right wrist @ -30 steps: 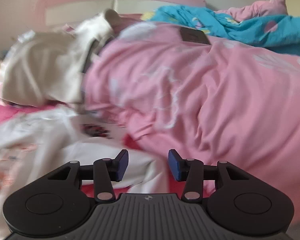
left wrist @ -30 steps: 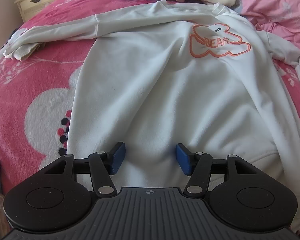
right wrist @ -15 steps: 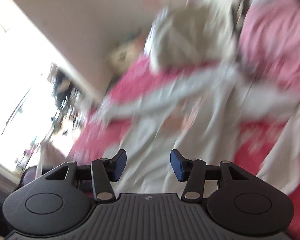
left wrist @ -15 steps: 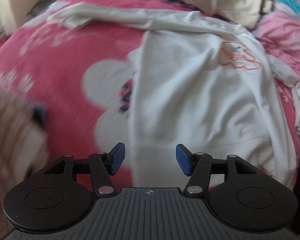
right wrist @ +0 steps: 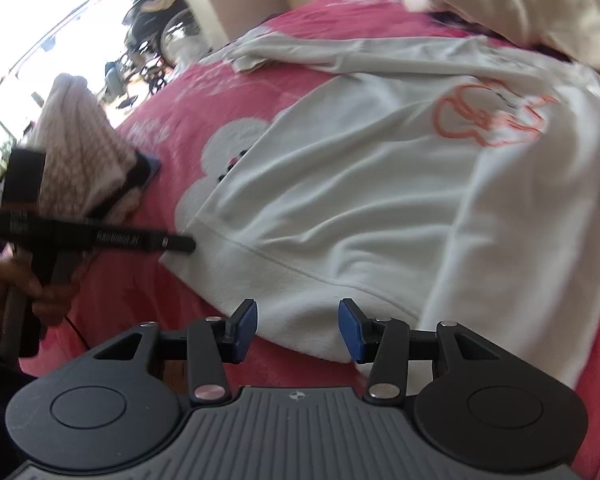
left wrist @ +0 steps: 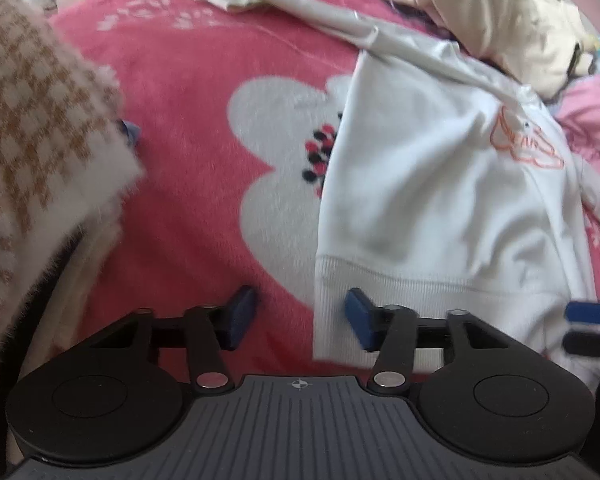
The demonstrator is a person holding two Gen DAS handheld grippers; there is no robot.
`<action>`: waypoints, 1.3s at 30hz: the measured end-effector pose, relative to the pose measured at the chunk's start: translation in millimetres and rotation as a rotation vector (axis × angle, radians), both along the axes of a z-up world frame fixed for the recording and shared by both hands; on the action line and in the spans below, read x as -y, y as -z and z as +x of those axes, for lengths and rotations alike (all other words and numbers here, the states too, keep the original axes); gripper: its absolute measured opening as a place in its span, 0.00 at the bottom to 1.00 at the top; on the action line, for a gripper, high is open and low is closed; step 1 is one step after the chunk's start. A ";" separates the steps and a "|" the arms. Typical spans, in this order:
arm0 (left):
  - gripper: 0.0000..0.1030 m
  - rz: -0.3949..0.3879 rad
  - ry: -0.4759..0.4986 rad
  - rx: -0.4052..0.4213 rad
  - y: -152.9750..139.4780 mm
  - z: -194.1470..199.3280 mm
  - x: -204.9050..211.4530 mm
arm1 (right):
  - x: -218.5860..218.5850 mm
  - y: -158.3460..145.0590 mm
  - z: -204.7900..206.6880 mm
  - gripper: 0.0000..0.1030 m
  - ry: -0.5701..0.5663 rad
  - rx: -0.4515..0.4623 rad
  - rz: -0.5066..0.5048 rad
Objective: Fold clothes
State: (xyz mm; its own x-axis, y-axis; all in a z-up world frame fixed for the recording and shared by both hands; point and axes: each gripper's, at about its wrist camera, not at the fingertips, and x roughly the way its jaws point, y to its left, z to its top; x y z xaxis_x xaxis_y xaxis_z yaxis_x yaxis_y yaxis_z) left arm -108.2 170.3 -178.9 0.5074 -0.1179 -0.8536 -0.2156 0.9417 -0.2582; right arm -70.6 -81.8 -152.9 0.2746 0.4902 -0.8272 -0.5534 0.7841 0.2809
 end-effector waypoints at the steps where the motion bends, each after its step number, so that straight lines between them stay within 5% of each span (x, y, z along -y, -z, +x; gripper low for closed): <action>1: 0.34 0.002 -0.004 0.004 -0.3 -0.5 0.4 | -2.7 1.2 -3.1 0.48 -0.008 -0.001 -0.002; 6: 0.07 -0.020 0.008 0.021 -2.4 -1.9 -0.5 | -12.7 6.7 -9.1 0.48 -0.018 0.000 0.000; 23: 0.06 -0.043 0.090 0.002 -0.1 -3.5 10.0 | -15.9 7.2 -15.2 0.48 -0.010 0.029 -0.022; 26: 0.02 -0.107 0.041 -0.006 -2.8 -2.8 3.0 | -16.9 6.5 -16.4 0.48 -0.015 0.038 -0.019; 33: 0.01 -0.387 -0.063 0.007 -18.1 3.1 -19.6 | -35.0 3.5 -21.4 0.54 -0.110 0.132 -0.002; 39: 0.01 -0.477 -0.075 0.009 -28.7 15.7 -19.8 | -80.0 13.3 -32.2 0.55 -0.260 0.270 -0.030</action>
